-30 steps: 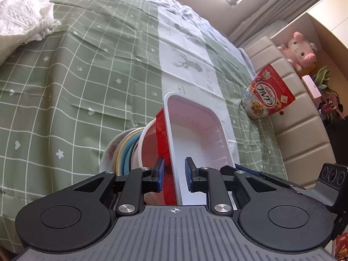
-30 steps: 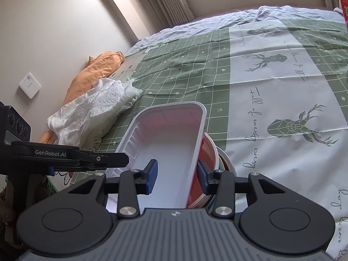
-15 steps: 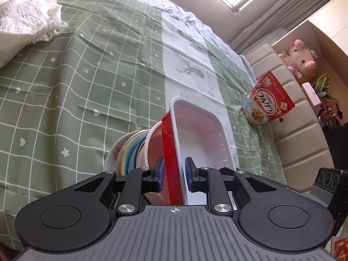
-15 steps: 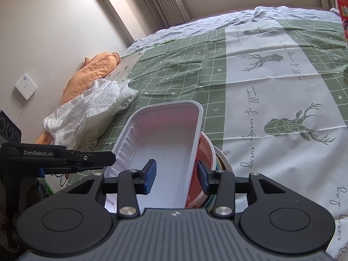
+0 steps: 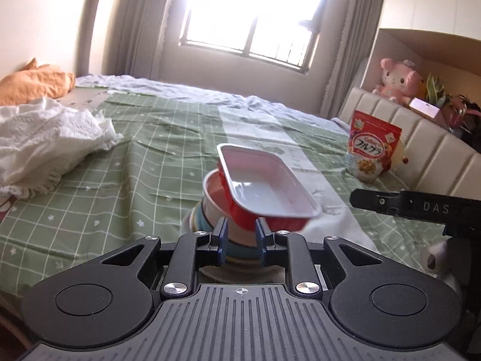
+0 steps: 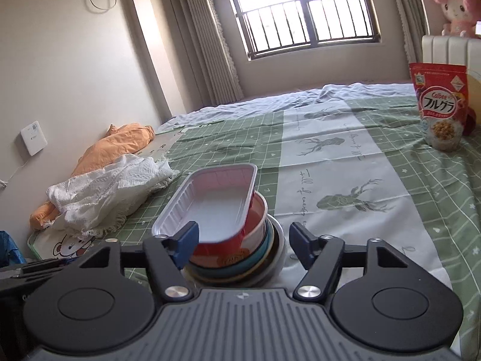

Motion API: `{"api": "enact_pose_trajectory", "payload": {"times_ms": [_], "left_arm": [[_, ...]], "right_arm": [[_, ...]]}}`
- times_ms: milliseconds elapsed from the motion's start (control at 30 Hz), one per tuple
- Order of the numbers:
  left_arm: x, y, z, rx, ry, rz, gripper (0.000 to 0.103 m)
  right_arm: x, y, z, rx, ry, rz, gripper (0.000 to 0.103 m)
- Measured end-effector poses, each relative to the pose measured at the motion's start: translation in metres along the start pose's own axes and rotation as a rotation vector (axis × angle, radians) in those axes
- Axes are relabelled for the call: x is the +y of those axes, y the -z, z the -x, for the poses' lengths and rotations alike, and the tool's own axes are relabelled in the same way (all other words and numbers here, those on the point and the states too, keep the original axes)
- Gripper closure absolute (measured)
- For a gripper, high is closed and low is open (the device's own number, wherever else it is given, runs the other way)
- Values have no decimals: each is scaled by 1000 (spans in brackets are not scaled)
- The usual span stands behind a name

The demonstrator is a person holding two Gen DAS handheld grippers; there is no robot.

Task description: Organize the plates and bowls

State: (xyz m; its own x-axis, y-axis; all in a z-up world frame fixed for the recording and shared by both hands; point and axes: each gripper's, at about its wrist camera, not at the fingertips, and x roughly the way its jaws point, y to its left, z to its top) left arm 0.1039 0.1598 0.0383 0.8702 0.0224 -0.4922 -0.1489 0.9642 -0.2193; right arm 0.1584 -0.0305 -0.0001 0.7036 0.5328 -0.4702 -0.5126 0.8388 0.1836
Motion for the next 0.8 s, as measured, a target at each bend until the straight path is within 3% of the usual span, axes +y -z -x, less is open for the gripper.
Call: {"api": "enact_pose_trajectory", "payload": {"times_ms": [100,233,333,467,567,800], "left_arm": [[-19,38,26,-10,38,-15,84],[-36,70,43,28,5,-12,84],[-41,85,56,43,-10,19,86],[-54,102,71,3,-78,-39,86],[-65,112,77,-20,-149,-82,86],[-73,120,88,-12,-131,-91,86]], "right_arm": [[8,39,25,19,5,19,23],[19,87,52,31,35,28,15],[17,110,71,-7,107,-9,12],[12,125,86,-12,191,26,8],[9,131,95,-10,188,15,7],[20,141,99,21,209,69,3]]}}
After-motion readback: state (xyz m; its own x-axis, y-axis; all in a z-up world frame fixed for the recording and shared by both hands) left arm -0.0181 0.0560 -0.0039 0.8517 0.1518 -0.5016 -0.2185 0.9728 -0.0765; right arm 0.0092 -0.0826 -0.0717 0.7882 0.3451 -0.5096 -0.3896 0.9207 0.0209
